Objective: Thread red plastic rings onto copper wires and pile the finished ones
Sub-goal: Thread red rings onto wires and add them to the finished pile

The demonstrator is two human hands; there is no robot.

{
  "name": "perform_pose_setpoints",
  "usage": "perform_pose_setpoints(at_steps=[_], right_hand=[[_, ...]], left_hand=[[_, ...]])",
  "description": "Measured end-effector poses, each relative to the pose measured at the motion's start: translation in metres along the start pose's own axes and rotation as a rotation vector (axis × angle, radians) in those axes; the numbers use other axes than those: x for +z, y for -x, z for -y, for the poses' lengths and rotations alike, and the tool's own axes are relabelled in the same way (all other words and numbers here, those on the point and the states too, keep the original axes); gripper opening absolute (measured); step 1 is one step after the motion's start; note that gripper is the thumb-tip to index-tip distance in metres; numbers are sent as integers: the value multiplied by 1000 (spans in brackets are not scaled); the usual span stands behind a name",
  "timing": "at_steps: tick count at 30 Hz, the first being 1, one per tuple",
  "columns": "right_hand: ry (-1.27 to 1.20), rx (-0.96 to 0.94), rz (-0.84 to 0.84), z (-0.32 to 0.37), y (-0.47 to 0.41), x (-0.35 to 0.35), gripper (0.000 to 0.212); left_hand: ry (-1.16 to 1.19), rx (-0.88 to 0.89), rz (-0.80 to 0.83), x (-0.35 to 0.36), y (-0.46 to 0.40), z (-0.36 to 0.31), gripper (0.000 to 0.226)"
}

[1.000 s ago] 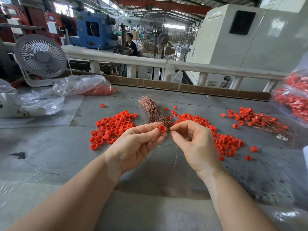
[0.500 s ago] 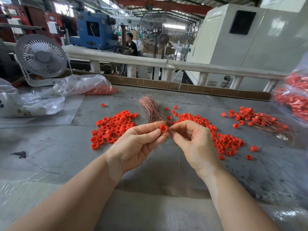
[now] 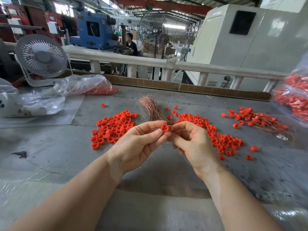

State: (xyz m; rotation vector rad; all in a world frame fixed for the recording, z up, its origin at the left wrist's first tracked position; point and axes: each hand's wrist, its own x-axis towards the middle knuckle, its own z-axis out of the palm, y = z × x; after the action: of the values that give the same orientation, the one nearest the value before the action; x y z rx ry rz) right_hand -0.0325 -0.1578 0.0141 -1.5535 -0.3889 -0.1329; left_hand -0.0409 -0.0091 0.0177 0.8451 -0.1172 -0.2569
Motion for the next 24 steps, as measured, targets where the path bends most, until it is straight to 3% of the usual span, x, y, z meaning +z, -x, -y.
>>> perform_pose_setpoints(at_steps=[13, 16, 20, 24], right_hand=[[100, 57, 24, -5, 0, 0, 11], [229, 35, -175, -10, -4, -7, 19], [621, 13, -516, -13, -10, -25, 21], [925, 56, -497, -17, -9, -27, 18]], left_hand=[[-10, 15, -56, -2, -3, 2, 21], [-22, 21, -107, -3, -4, 3, 20], [-35, 23, -233, -6, -8, 6, 17], [-25, 29, -273, -8, -9, 6, 18]])
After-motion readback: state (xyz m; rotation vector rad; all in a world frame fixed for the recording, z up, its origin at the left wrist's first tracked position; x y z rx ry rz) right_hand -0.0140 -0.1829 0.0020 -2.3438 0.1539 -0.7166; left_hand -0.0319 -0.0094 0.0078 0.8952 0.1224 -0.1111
